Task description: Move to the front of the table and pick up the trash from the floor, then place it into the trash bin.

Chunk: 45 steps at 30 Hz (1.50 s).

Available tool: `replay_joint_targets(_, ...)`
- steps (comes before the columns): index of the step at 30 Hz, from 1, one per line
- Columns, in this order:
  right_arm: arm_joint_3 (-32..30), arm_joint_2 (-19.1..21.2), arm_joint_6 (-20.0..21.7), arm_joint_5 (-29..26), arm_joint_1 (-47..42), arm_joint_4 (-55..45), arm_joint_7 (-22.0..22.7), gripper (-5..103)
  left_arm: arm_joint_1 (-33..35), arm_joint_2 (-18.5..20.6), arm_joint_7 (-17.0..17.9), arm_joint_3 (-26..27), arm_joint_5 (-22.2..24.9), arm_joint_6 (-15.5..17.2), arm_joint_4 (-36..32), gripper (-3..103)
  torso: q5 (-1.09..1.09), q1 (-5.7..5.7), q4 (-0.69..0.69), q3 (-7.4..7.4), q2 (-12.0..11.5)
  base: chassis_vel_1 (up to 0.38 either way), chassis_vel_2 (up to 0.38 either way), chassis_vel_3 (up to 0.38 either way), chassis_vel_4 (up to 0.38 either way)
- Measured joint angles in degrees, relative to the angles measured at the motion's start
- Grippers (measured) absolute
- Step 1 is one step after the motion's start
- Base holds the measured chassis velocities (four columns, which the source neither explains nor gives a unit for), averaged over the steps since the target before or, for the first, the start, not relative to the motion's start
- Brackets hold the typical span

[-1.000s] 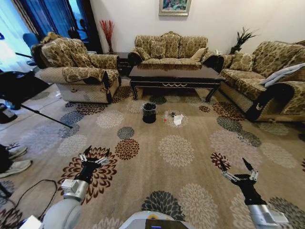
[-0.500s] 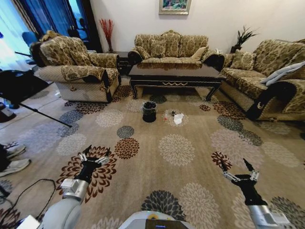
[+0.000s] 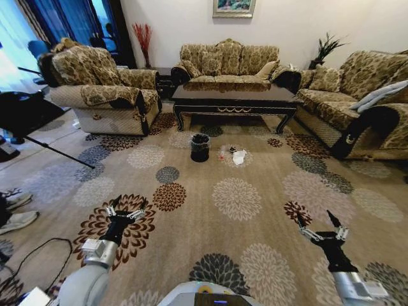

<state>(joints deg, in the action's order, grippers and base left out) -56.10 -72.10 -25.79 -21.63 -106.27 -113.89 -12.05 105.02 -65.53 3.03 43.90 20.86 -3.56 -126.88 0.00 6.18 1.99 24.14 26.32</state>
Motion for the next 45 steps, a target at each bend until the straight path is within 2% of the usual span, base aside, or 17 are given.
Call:
replay_joint_targets(5,-0.01,0.0,-0.03,0.04,0.0,0.11,-0.08,100,0.02,-0.07,0.01,-0.05,0.02,0.0,0.01,100,0.0,-0.19,0.0,-0.29,-0.49,0.0,0.0,0.0,0.0)
replay_joint_targets(11,0.2,-0.22,-0.23,0.72,-0.03,0.68,-0.75,100,0.1,-0.15,0.02,-0.1,-0.14,0.01,0.01,100,0.0,-1.04,0.0,-1.47,-2.55,0.0,0.0,0.0,0.0)
replay_joint_targets(32,0.9,-0.76,-0.67,1.76,-0.26,1.23,-1.09,100,0.59,-1.61,0.82,-0.37,-0.25,0.24,-0.12,100,0.0,-2.89,0.0,-4.52,-7.43,0.0,0.0,0.0,0.0)
replay_joint_targets(45,0.93,-0.52,-0.71,2.33,-0.47,1.4,-1.35,100,0.77,-1.51,0.84,-0.37,-0.22,0.25,-0.13,100,0.0,-3.69,0.0,-6.52,-10.21,0.0,0.0,0.0,0.0)
